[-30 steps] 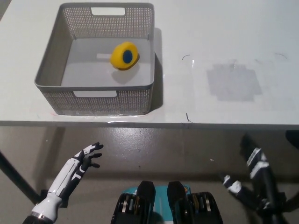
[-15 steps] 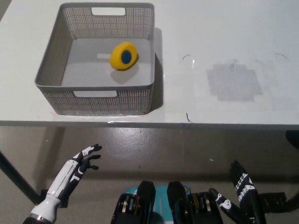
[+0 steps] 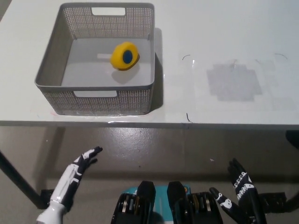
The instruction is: Use the right hand to pick up a yellow duck toy and place it into a container on the left hand side
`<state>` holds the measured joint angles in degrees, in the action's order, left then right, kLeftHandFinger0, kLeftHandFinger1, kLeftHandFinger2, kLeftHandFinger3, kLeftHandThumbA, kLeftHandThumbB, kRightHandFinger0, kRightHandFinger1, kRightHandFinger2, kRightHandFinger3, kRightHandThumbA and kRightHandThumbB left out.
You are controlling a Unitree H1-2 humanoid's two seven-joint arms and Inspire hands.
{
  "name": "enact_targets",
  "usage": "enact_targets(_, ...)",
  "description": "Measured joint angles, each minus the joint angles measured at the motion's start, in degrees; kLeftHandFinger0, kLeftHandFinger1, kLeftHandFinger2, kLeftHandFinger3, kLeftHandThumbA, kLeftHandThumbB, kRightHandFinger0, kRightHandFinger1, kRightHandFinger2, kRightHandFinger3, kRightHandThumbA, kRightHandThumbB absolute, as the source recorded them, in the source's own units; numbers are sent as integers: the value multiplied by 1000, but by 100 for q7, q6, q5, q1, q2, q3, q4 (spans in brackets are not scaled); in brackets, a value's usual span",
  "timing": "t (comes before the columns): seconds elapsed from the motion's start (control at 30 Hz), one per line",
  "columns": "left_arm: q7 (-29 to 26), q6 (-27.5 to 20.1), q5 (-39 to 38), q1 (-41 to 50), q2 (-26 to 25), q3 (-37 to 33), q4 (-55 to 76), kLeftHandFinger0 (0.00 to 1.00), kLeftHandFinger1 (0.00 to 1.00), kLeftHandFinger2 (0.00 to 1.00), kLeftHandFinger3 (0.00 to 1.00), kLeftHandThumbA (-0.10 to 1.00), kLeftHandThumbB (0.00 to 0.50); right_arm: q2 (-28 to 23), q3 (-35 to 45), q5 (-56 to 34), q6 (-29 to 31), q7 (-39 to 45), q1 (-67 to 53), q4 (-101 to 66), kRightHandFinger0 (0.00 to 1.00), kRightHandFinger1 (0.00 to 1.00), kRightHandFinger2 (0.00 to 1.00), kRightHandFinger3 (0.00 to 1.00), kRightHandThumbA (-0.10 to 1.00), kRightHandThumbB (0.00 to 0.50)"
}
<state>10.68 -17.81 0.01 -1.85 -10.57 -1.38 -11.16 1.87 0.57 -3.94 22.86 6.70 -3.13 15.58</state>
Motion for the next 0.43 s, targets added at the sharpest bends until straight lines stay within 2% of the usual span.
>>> enact_targets(0.1, 4, 135, -108, 69, 41, 47, 29, 1000, 1000, 1000, 1000, 1000, 166, -40, -3, -6, 19, 41, 1, 2, 1000, 1000, 1000, 1000, 1000, 308)
enact_targets(0.27, 4, 270, -245, 144, 47, 122, 121, 1000, 1000, 1000, 1000, 1000, 168, -104, -12, -6, 61, 127, 37, 20, 1000, 1000, 1000, 1000, 1000, 279)
enact_targets(0.43, 4, 348, -337, 165, 75, 130, 125, 1000, 1000, 1000, 1000, 1000, 166, -133, -16, -3, 82, 177, 53, 22, 1000, 1000, 1000, 1000, 1000, 282)
